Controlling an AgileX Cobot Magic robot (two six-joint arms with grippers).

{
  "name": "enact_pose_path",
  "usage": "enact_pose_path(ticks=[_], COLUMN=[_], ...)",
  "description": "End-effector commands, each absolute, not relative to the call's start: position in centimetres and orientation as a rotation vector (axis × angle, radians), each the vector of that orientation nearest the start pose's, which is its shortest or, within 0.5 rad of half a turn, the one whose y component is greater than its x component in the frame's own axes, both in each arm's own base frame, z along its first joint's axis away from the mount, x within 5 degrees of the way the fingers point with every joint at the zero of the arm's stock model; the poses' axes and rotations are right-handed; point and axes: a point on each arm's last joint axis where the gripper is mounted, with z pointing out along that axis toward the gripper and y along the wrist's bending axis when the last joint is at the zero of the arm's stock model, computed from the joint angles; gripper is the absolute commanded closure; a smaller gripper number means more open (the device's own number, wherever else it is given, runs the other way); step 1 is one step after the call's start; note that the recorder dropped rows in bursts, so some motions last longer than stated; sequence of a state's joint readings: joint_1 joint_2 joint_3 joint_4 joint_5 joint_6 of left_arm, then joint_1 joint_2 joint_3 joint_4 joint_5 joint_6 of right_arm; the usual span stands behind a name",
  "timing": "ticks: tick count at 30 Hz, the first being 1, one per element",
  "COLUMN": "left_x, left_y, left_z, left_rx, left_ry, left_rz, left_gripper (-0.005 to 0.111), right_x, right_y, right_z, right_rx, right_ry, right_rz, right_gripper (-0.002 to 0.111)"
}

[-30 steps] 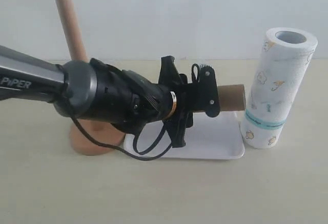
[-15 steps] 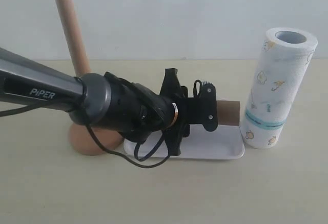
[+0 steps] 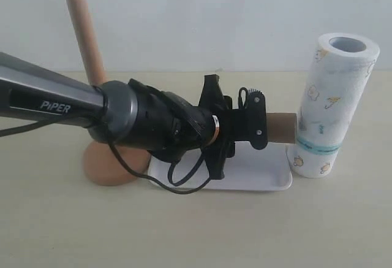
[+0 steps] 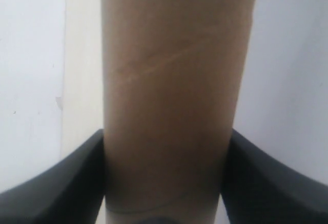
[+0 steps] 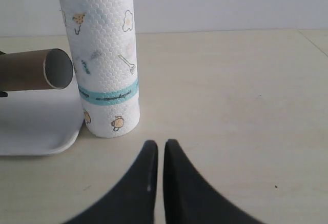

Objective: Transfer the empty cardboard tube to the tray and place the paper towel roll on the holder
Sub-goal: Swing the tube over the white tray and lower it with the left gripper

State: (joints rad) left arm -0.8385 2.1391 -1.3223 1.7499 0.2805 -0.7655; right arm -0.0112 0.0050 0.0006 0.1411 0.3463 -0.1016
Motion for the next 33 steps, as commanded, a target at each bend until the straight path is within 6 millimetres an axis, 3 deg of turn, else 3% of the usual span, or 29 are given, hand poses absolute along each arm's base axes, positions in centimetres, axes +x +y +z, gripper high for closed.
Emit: enact_pose_path(ticks=[1,10,29,33], left_x=[32.0,32.2,32.2,32.2], left_y=[-32.4,-32.2,-32.1,-32.1], left_z=[13.2,10.5,10.2,10.2], left_rx=[1.688,1.757,1.737,1.737], left_ry=[1.488,1.496,1.526,1.526], left_rz=[0.392,0.450,0.455,0.455], left_gripper=[0.103,0.103,0.103,0.089], right_x=[5.4,5.4,5.4,5.4], right_y=[0.4,0.4,0.4,0.4], right_z=[18.3,18.3,18.3,18.3], right_rx=[0.002,0.002,0.002,0.002], right_ry=[1.815,1.815,1.815,1.815], right_rz=[0.057,0.057,0.057,0.057], right_gripper=[0.104,0.104,0.104,0.104])
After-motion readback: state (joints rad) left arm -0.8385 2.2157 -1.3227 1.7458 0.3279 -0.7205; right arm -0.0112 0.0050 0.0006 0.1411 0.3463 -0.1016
